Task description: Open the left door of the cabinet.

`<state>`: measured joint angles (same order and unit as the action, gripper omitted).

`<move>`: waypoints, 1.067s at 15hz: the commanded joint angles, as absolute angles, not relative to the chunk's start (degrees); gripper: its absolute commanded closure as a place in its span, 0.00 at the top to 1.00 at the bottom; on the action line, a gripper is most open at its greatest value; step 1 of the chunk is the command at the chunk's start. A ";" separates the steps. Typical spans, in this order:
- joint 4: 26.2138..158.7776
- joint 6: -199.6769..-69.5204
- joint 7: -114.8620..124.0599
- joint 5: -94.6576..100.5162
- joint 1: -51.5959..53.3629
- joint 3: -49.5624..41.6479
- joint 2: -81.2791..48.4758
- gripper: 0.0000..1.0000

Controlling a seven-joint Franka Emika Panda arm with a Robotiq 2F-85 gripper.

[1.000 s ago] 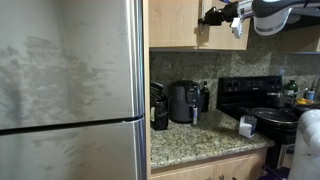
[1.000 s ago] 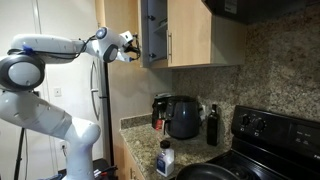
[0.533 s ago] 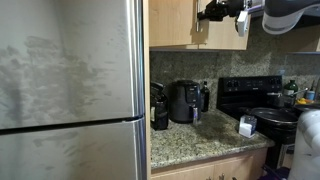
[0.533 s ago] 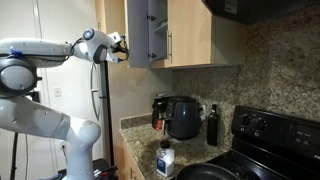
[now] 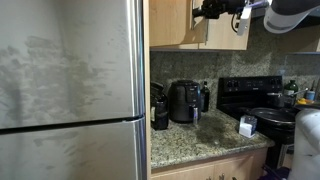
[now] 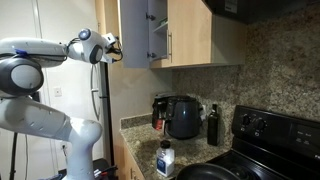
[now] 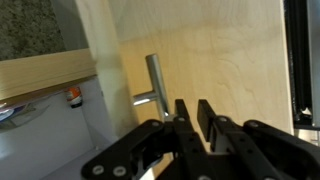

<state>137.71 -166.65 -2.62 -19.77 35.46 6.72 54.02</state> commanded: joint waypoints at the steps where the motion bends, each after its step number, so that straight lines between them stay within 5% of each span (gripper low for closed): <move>1: 136.20 -168.79 -2.58 -20.31 44.06 8.09 48.28 0.05; 4: 133.47 -163.83 -1.29 -18.18 46.02 9.11 47.04 0.05; 5: 132.72 -155.47 -1.86 -14.05 42.69 9.16 49.72 0.45; 6: 132.63 -152.42 -3.15 -11.86 42.07 8.07 52.06 0.46; 13: 121.29 -120.51 -10.00 -1.24 32.00 5.92 63.45 0.94; 16: 111.02 -110.54 -14.33 2.40 25.69 3.85 65.06 1.00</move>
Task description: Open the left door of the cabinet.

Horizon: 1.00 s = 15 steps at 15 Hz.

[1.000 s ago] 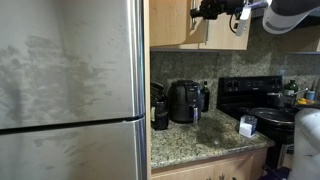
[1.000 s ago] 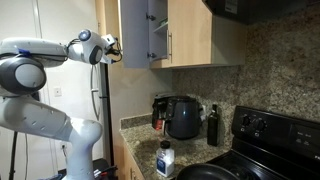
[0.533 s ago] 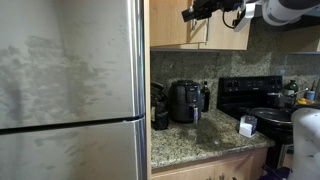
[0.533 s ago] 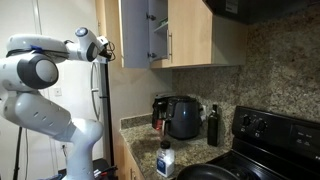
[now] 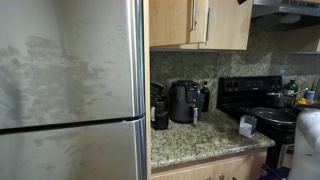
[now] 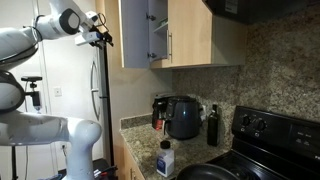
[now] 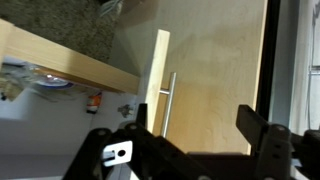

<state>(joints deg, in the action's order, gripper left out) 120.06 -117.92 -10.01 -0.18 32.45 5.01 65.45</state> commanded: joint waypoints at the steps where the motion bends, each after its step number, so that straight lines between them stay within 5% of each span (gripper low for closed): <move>1: 108.39 -111.14 -14.72 2.97 23.46 2.50 64.68 1.00; 15: 117.55 -135.06 -11.86 -6.69 19.94 -2.04 52.65 1.00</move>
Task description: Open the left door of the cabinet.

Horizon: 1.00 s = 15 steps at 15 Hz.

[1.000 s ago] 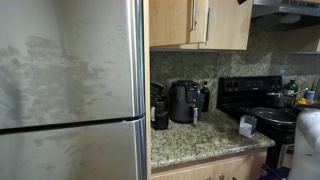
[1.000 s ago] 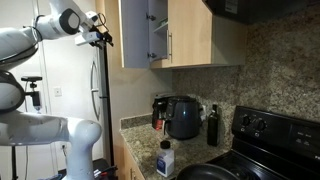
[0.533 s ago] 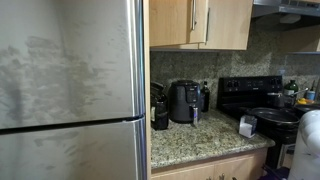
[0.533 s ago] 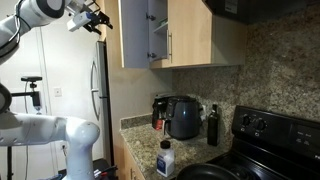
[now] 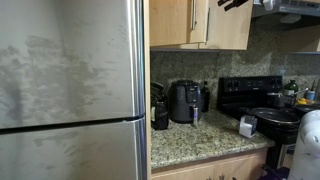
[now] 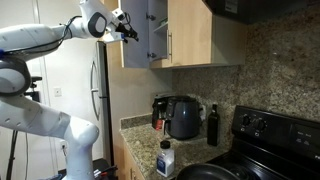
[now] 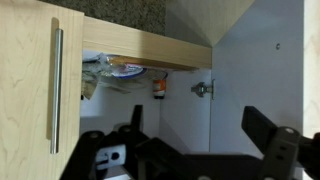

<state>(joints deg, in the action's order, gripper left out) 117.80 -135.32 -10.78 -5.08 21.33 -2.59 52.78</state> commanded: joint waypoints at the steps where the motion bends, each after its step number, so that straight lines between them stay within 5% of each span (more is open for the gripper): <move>1: 117.45 -135.44 -11.77 -6.79 19.93 -2.01 51.84 1.00; 10: 122.98 -142.25 -12.02 -7.81 21.90 3.12 46.47 1.00; 15: 124.72 -140.09 -13.71 -19.12 31.17 1.58 49.20 1.00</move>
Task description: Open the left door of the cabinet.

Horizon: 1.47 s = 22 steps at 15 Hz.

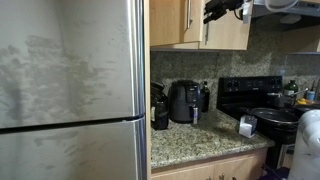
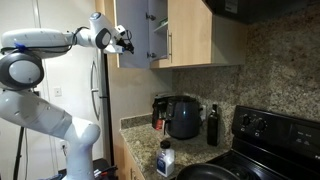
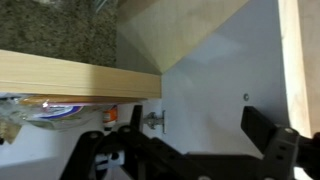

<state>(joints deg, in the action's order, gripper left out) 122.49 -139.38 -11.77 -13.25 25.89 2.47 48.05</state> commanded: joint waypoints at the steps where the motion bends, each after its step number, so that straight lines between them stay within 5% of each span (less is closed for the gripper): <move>1: 125.44 -140.18 -14.27 -21.66 33.15 1.12 49.42 1.00; 8: 129.67 -140.47 -18.31 -33.80 42.36 -4.38 51.97 1.00; 18: 131.74 -166.07 -20.94 -29.81 45.37 1.77 42.98 1.00; 22: 131.19 -167.82 -18.21 -26.97 54.80 0.15 39.79 1.00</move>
